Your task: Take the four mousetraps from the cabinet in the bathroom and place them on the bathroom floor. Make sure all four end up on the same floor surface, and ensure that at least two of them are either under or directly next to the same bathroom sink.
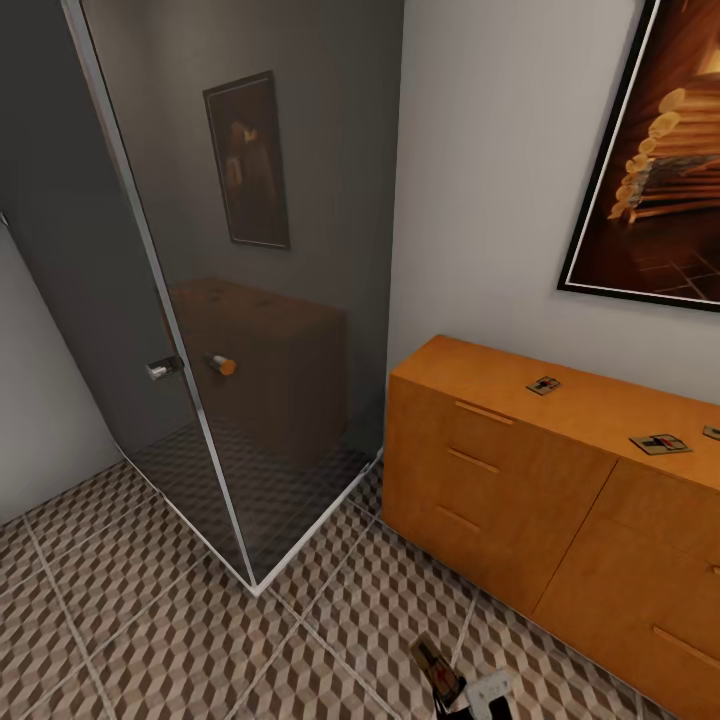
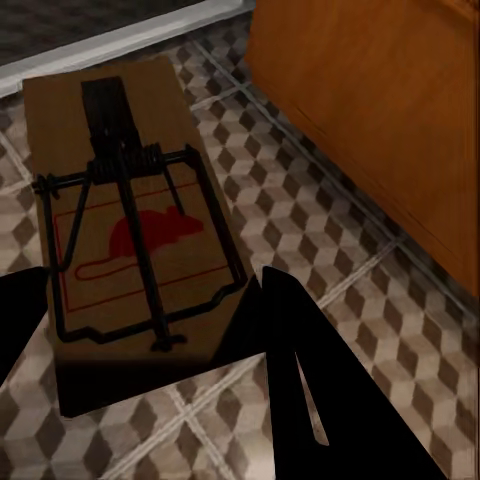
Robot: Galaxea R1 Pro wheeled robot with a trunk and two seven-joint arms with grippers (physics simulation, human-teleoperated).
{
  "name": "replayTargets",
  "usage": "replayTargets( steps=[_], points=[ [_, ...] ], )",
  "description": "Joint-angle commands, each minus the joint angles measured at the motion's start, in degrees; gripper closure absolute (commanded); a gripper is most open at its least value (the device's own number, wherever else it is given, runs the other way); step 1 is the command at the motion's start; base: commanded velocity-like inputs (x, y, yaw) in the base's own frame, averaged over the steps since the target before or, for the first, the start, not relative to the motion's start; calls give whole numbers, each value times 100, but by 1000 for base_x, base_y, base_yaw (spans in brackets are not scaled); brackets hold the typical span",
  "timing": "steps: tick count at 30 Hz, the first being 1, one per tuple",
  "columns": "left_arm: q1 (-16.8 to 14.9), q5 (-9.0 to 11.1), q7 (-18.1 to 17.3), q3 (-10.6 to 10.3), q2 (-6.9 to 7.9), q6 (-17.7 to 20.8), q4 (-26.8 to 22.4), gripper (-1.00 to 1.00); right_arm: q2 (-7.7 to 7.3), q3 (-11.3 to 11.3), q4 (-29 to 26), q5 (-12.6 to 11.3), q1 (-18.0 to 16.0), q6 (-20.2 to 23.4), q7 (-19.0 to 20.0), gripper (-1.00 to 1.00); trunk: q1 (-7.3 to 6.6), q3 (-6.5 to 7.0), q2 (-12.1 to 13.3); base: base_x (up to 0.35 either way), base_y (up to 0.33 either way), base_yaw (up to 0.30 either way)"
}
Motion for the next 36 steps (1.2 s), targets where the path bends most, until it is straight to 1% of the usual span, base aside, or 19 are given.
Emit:
replayTargets(
  steps=[1,3,5,9,11,13,15,16,18,20,21,23,24,26,28,29,31,33,36],
  points=[
    [-2,-6,73,2,-25,402,-343,-100,34,4,4,27,-3,-19,-112,100,0,-5,-3,0,0,0],
    [-2,-7,127,2,-41,766,-649,-100,70,1,2,24,-3,-23,-177,100,0,-5,-3,0,0,0],
    [-4,-8,202,2,-64,1315,-1127,-100,154,-8,-4,11,-2,-28,-297,100,0,-5,-3,0,0,0],
    [-53,-8,245,2,-113,1680,-1530,-100,282,-13,-12,-74,-2,-47,-487,100,0,-5,-3,0,0,0],
    [-144,-12,287,2,-137,1851,-1669,-100,375,-18,-15,-141,-2,-111,-609,100,0,-5,-3,0,0,0],
    [-282,-14,390,2,-151,2066,-1755,-100,454,-20,-16,-211,-2,-217,-727,100,0,-5,-3,0,0,0],
    [-496,-16,558,2,-162,2390,-1835,-100,526,-21,-20,-291,-2,-391,-861,100,0,-5,-3,0,0,0],
    [-576,-13,612,2,-165,2537,-1889,-100,547,-22,-19,-323,-2,-467,-922,100,0,-5,-3,0,0,0],
    [-648,-7,652,-3,-170,2674,-2006,-100,566,-22,-21,-357,-2,-540,-1000,100,0,-5,-3,0,0,0],
    [-675,-4,662,-30,-178,2719,-2091,-100,569,-22,-22,-368,-2,-566,-1033,100,0,-5,-3,0,0,0],
    [-692,-3,669,-104,-185,2749,-2149,-100,570,-22,-23,-373,-2,-582,-1054,100,0,-5,-3,0,0,0],
    [-707,-1,678,-330,-186,2768,-2198,-100,565,-22,-25,-377,-2,-589,-1062,100,0,-5,-3,0,0,0],
    [-712,-1,682,-511,-174,2774,-2210,-100,564,-19,-25,-371,-2,-591,-1063,100,0,-5,-3,0,0,0],
    [-717,0,686,-732,-152,2773,-2207,-100,550,-13,-26,-364,-2,-592,-1060,100,0,-5,-3,0,0,0],
    [-720,0,688,-858,-139,2706,-2174,-100,531,-9,-28,-358,-2,-606,-1058,100,0,-5,-3,0,0,0],
    [-720,0,688,-885,-139,2650,-2162,-100,524,-10,-29,-356,-2,-611,-1058,100,0,-5,-3,0,0,0],
    [-722,4,689,-951,-137,2302,-2112,-100,495,-12,-31,-352,-2,-622,-1057,100,0,-5,-3,0,0,0],
    [-722,7,689,-975,-140,2064,-2037,-100,470,-13,-29,-355,-2,-625,-1055,100,0,-5,-3,0,0,0],
    [-722,3,691,-991,-156,1869,-1847,-100,446,-9,-27,-362,-2,-628,-1050,100,0,-5,-3,0,0,0]
  ],
)
